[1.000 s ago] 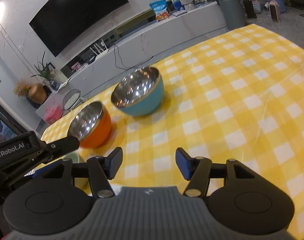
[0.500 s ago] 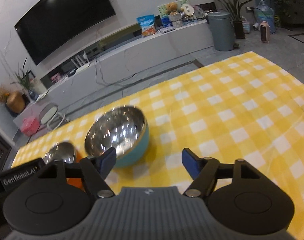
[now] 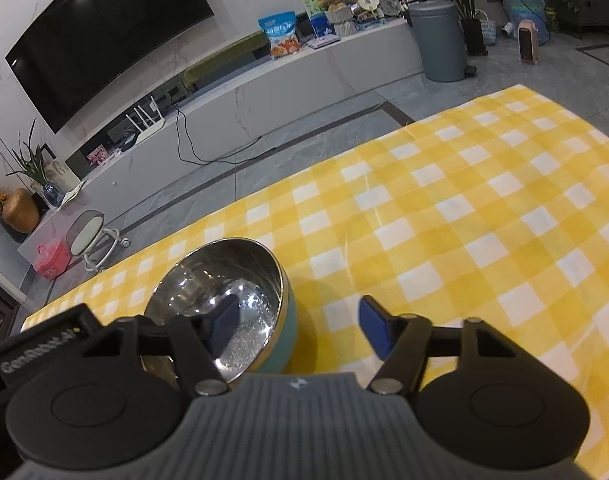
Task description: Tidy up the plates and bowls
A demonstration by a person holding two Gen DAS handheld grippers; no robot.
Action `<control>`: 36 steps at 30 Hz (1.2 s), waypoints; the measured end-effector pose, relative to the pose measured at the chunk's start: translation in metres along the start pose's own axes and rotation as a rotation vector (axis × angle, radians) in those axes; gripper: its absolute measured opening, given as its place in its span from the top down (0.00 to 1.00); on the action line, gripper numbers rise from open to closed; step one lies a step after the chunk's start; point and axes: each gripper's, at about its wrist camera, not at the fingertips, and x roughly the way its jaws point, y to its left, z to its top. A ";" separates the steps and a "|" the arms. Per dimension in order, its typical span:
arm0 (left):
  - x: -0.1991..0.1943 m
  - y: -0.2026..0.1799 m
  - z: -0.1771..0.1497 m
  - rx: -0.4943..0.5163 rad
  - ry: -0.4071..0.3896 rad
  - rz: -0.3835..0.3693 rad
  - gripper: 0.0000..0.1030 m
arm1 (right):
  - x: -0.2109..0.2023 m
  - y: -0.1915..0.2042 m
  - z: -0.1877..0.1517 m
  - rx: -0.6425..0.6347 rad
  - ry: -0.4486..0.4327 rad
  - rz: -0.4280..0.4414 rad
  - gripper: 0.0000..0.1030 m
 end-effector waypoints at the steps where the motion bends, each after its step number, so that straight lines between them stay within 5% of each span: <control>1: 0.003 0.000 -0.001 0.001 0.004 -0.002 0.37 | 0.002 0.001 0.000 0.003 0.006 0.004 0.47; 4: 0.011 0.001 -0.003 0.007 0.021 0.012 0.40 | 0.008 0.002 -0.002 0.000 0.024 0.010 0.56; 8: 0.020 0.006 -0.006 0.009 0.040 0.020 0.67 | 0.018 -0.001 -0.005 -0.002 0.040 0.012 0.67; 14: 0.020 0.003 -0.006 0.047 0.038 0.020 0.86 | 0.021 0.003 -0.007 -0.008 0.051 0.030 0.84; 24: -0.008 0.003 -0.015 0.091 0.066 0.008 0.87 | -0.010 -0.001 -0.017 -0.013 0.052 0.013 0.88; 36: -0.075 -0.001 -0.055 0.130 0.103 -0.047 0.87 | -0.095 -0.038 -0.050 0.052 0.026 0.046 0.87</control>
